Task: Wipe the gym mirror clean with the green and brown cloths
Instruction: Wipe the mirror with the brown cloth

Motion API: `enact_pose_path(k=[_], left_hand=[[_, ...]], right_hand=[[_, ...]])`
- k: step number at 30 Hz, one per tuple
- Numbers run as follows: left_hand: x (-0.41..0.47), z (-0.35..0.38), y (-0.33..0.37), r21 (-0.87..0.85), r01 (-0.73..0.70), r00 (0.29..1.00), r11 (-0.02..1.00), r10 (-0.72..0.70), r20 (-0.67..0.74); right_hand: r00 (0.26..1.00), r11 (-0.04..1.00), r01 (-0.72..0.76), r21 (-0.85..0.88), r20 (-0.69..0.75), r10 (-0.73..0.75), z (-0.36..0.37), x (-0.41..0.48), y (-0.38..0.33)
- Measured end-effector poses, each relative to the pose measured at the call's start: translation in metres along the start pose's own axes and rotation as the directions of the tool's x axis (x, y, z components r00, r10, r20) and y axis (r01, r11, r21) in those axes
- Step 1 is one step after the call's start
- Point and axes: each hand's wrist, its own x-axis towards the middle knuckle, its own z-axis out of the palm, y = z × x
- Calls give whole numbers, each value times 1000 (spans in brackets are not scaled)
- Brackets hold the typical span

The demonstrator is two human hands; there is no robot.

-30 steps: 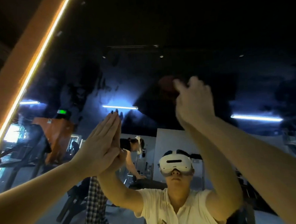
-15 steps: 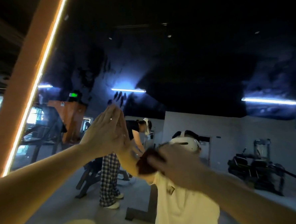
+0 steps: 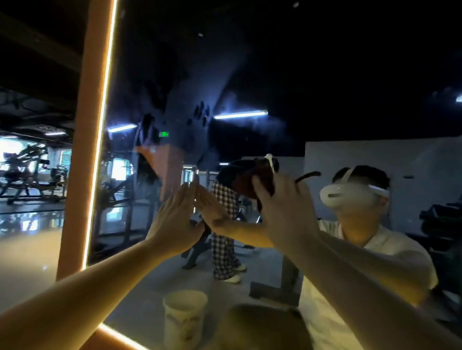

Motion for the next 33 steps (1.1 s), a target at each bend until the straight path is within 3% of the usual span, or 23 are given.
enact_pose_path(k=[7, 12, 15, 18, 21, 23, 26, 30, 33], left_hand=[[-55, 30, 4, 2, -9, 1000, 1000, 9, 10], [-90, 36, -41, 7, 104, 990, 995, -104, 97], [-87, 26, -60, 64, 89, 990, 994, -96, 107], [-67, 17, -72, 46, 79, 993, 996, -82, 80], [-43, 11, -82, 48, 51, 997, 997, -54, 51], [-28, 11, -91, 36, 34, 999, 999, -35, 28], [-19, 20, -109, -1, 1, 1000, 1000, -1, -6], [-26, 46, -142, -45, -45, 995, 998, 41, -88], [-33, 56, -158, -64, -150, 964, 987, 132, -231]], right_hand=[[949, 963, 220, 156, 196, -249, 35, -76, -72], [824, 875, 409, 261, 307, -477, 56, -113, -119], [751, 798, 566, 207, 269, -602, 57, -96, -112], [867, 884, 461, 84, 168, -468, 42, -32, -86], [995, 992, 96, 76, -2, -97, 19, 47, -47], [990, 997, -77, -23, -121, 74, 9, 81, -24], [948, 965, -261, -6, -190, 255, 14, 101, -39], [1000, 999, -24, 38, 0, 24, 59, 60, -130], [964, 970, 210, 119, 142, -226, 85, -3, -194]])
